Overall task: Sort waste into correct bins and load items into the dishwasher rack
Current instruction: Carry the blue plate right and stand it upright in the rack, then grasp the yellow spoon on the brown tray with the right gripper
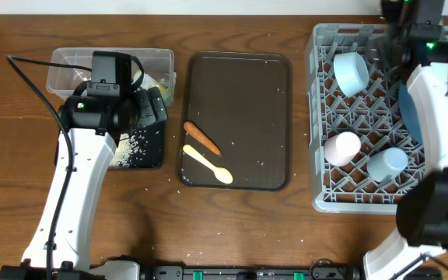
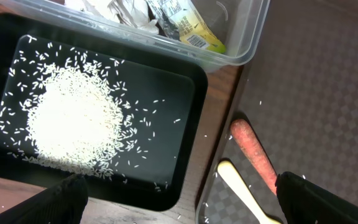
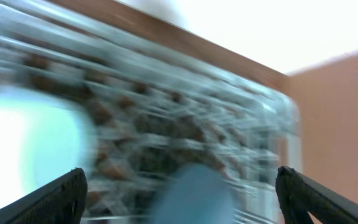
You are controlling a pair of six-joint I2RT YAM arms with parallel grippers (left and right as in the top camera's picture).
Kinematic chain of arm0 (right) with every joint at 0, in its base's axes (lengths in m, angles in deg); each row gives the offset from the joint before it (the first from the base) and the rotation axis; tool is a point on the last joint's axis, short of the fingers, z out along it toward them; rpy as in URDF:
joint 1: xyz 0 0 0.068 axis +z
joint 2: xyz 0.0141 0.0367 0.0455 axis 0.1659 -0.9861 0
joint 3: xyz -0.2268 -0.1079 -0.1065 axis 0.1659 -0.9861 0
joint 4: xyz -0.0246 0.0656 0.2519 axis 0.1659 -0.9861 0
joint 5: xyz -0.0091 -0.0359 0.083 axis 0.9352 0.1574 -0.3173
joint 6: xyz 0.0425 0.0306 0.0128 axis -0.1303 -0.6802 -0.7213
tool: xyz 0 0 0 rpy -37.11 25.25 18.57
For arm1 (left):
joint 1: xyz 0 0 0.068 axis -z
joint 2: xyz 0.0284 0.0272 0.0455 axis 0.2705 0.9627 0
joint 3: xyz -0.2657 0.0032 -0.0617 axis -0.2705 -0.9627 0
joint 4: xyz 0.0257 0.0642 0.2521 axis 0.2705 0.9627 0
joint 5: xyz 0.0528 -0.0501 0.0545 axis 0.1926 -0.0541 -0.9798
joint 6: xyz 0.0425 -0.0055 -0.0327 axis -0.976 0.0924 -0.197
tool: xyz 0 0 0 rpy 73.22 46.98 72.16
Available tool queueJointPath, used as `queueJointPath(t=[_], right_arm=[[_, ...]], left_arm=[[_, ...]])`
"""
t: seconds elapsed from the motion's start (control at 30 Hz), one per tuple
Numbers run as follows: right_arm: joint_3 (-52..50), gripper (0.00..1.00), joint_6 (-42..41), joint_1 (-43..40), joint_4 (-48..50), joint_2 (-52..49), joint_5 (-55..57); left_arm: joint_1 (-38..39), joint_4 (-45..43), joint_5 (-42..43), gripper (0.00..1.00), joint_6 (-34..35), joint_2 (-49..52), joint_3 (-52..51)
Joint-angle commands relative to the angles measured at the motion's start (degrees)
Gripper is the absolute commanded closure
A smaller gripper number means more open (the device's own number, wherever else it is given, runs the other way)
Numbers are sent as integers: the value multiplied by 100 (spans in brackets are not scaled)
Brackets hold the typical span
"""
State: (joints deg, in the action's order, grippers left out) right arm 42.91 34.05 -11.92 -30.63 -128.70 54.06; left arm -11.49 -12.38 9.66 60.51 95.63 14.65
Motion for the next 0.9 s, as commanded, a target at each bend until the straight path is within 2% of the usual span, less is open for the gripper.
queueJointPath(t=[0.0, 0.13, 0.2, 0.3, 0.47, 0.77, 0.87], right_arm=[[13, 4, -813, 378, -245, 608, -2334], [7, 11, -1856, 723, -188, 662, -4177], [-11, 15, -2186, 938, -68, 551, -4406], [-39, 20, -2439, 1482, 131, 236, -4288], [-39, 19, -2706, 2391, 181, -337, -3373], [-39, 18, -3298, 3226, 210, -1099, -2881], [-39, 23, -3359, 3427, 164, -1300, -2839]], left_arm=[[-28, 13, -70, 1, -9, 26, 31], [-28, 13, -70, 1, -9, 26, 31], [-28, 13, -70, 1, -9, 26, 31], [-28, 13, -70, 2, -9, 24, 31], [-28, 11, -70, 1, -9, 26, 31], [-28, 13, -70, 1, -9, 26, 31], [-28, 11, -70, 1, -9, 24, 31]])
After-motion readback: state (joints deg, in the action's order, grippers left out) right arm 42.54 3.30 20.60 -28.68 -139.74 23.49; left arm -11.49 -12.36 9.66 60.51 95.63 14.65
